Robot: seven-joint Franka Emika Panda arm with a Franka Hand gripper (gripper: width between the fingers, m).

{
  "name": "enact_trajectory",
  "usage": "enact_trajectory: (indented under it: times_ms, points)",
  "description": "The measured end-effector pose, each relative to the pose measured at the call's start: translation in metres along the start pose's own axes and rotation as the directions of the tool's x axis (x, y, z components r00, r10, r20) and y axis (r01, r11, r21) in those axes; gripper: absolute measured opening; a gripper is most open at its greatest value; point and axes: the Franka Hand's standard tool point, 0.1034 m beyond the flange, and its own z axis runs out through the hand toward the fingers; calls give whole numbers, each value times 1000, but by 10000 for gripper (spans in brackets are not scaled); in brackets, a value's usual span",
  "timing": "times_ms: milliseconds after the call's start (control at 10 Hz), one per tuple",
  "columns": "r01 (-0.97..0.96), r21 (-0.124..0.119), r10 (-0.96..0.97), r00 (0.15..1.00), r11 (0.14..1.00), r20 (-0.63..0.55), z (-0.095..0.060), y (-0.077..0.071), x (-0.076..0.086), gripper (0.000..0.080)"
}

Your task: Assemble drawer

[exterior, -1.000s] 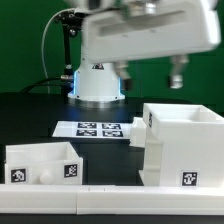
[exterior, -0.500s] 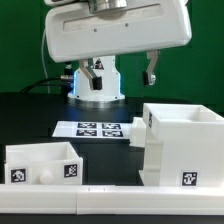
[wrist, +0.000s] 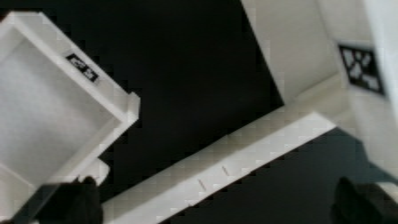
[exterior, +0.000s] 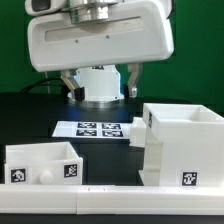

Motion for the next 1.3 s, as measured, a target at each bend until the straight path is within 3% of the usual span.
enact_trajectory:
  times_ms: [100, 500, 700, 800, 1300]
  points:
    - [-112, 32, 111, 994, 993, 21, -1, 1, 1, 649]
    - [-343, 24, 342, 939, 939, 26, 1, 2, 1, 649]
    - [-645, 13, 645, 764, 764, 22, 15, 6, 6, 649]
    - [-746, 32, 746, 666, 665, 17, 22, 10, 11, 649]
    - [-888, 27, 887, 461, 460, 30, 24, 8, 10, 649]
